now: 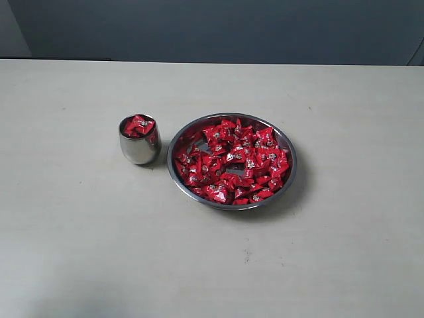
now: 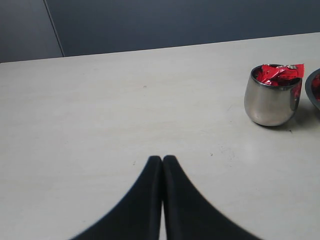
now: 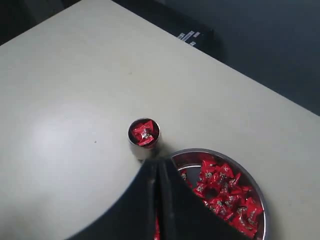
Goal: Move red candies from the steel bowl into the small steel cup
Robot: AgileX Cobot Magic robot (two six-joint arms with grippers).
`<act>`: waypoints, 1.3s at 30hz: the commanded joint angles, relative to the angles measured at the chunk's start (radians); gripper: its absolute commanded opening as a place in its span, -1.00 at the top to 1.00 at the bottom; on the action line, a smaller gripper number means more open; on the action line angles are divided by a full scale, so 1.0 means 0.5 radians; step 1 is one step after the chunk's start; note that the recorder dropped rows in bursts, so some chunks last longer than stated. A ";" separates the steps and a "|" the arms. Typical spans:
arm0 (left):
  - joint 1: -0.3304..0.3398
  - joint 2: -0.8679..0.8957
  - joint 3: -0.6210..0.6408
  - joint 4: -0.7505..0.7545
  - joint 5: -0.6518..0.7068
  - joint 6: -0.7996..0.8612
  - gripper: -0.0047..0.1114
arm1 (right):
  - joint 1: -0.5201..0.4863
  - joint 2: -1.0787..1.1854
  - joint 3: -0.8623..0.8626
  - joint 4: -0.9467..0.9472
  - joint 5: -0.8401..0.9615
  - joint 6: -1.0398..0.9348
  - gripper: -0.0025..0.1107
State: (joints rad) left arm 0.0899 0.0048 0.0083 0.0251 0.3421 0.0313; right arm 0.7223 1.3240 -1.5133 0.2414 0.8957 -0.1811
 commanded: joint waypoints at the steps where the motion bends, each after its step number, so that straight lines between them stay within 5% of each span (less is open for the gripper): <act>1: -0.002 -0.010 -0.017 0.004 -0.012 -0.004 0.91 | -0.002 -0.106 0.118 -0.022 -0.115 -0.053 0.95; 19: -0.002 -0.010 -0.017 0.004 -0.012 -0.004 0.91 | -0.002 -0.491 0.563 -0.121 -0.449 -0.071 0.95; 39: -0.002 -0.010 -0.017 0.004 -0.012 -0.004 0.91 | -0.002 -0.708 0.606 -0.118 -0.437 -0.071 0.95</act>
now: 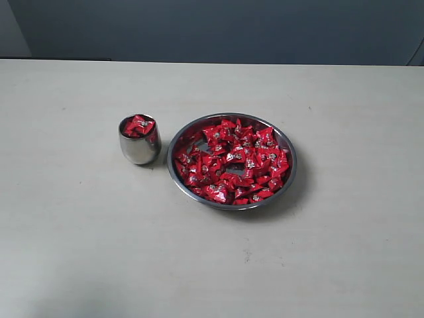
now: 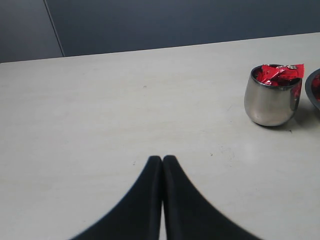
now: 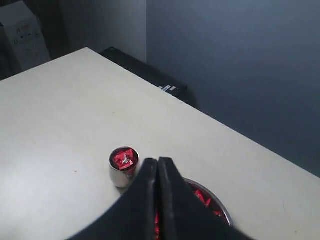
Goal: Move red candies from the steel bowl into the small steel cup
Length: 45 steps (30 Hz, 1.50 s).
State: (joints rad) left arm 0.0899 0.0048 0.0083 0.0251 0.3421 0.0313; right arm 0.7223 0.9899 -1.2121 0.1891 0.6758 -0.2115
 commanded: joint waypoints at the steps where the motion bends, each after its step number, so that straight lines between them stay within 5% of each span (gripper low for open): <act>1: -0.002 -0.010 -0.017 0.004 -0.012 -0.004 0.91 | -0.002 -0.045 0.004 -0.009 0.003 -0.010 0.95; 45: -0.002 -0.010 -0.017 0.004 -0.012 -0.004 0.91 | -0.002 -0.074 0.004 -0.040 0.224 0.014 0.95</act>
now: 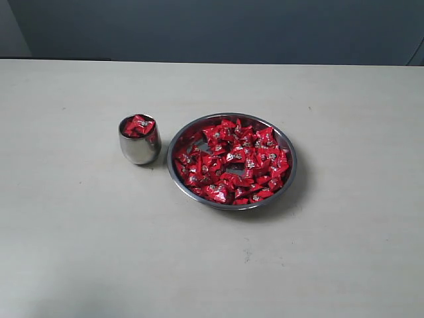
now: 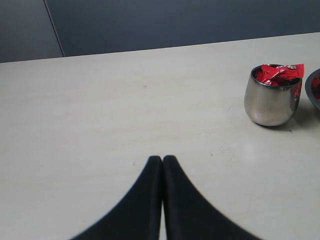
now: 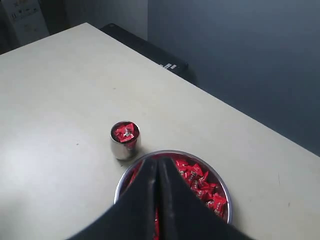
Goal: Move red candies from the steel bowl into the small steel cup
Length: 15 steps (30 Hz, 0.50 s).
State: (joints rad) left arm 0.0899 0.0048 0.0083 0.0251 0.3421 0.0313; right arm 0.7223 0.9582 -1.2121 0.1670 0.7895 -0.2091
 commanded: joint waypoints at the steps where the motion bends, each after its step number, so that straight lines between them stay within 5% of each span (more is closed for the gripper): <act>1: -0.002 -0.010 -0.017 0.004 -0.012 -0.004 0.91 | -0.002 -0.011 0.004 0.004 -0.004 0.015 0.95; 15: -0.002 -0.010 -0.017 0.004 -0.012 -0.004 0.91 | -0.002 -0.011 0.014 -0.001 -0.043 0.161 0.95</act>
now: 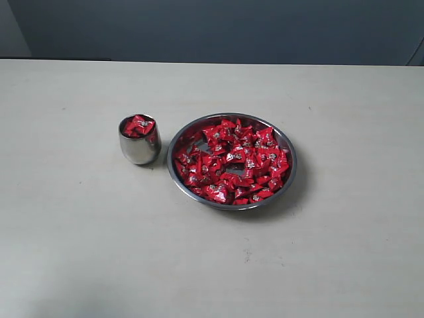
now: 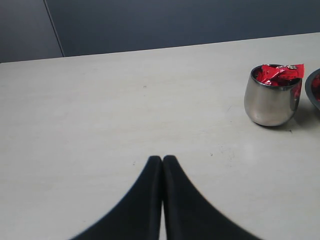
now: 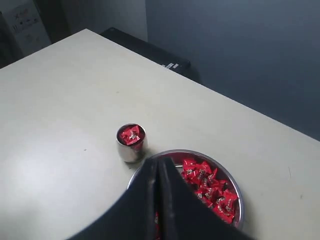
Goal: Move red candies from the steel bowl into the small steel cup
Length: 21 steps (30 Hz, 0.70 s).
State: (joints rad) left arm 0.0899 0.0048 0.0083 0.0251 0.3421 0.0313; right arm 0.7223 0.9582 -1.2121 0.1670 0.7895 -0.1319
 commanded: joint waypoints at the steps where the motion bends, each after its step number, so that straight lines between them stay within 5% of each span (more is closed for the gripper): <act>1: -0.002 -0.010 -0.017 0.004 -0.012 -0.004 0.91 | -0.002 -0.014 0.039 -0.005 -0.071 0.007 0.95; 10: -0.002 -0.010 -0.017 0.004 -0.012 -0.004 0.91 | -0.162 -0.202 0.611 0.078 -0.553 0.214 0.95; 21: -0.002 -0.010 -0.017 0.004 -0.012 -0.004 0.91 | -0.473 -0.393 1.050 0.247 -0.734 0.214 0.95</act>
State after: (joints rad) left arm 0.0899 0.0048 0.0083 0.0251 0.3421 0.0313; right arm 0.5219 0.7872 -0.7210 0.2820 0.4458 -0.0253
